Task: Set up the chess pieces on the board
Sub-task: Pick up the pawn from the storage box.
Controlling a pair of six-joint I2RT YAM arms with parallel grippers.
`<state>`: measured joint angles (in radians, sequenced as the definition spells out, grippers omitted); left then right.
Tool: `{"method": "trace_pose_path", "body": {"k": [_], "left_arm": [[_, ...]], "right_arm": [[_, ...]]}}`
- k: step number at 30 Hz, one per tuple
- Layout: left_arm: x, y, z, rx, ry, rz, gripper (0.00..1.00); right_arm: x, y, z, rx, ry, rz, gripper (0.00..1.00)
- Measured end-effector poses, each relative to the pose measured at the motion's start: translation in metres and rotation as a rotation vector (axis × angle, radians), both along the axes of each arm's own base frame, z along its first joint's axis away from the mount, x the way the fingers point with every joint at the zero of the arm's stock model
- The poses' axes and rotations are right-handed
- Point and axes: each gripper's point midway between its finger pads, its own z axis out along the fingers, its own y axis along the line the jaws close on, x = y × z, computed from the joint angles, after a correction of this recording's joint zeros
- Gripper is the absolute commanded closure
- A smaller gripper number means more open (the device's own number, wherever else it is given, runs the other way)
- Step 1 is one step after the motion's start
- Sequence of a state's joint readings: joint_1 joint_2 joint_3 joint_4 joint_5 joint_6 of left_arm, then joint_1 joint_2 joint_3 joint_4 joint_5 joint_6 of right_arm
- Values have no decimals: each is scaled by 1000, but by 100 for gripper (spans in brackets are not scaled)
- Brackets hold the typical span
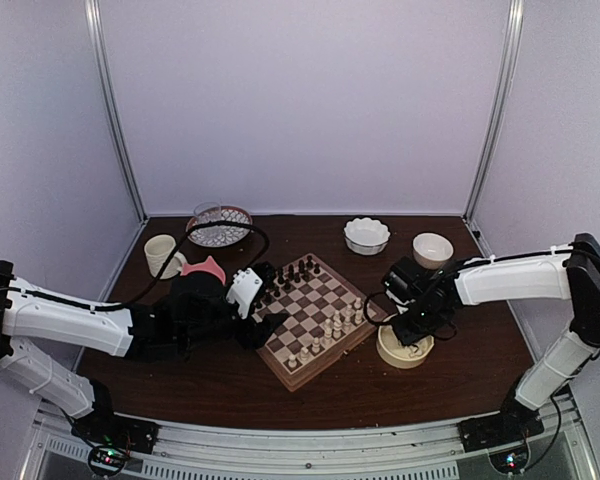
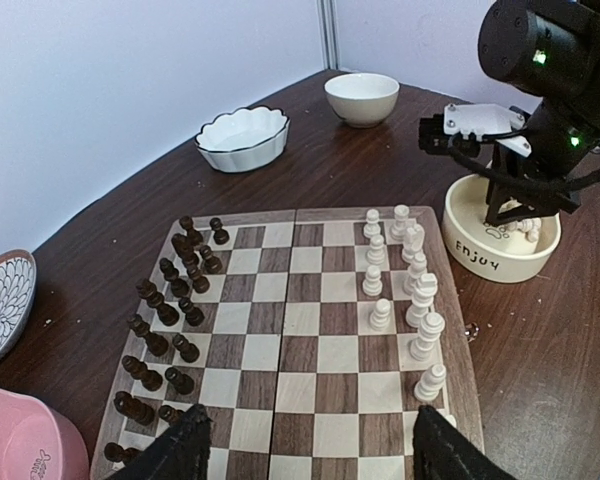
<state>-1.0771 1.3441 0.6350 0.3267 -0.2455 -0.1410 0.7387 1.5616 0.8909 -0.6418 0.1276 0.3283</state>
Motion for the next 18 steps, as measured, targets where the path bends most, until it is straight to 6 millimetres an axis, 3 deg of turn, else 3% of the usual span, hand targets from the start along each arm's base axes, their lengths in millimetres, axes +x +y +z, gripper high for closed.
{"method": "trace_pose_path", "body": {"k": [5,11,18], "left_arm": [[0,0,0,0,0,-1,30],[0,0,0,1,2,-2,30],[-1,-1,-1,1,4,-7,30]], "right_arm": [[2,0,-10,-15,14,-5,91],[4,1,-4,4,-7,4,93],[5,3,47,154,-172,11,92]]}}
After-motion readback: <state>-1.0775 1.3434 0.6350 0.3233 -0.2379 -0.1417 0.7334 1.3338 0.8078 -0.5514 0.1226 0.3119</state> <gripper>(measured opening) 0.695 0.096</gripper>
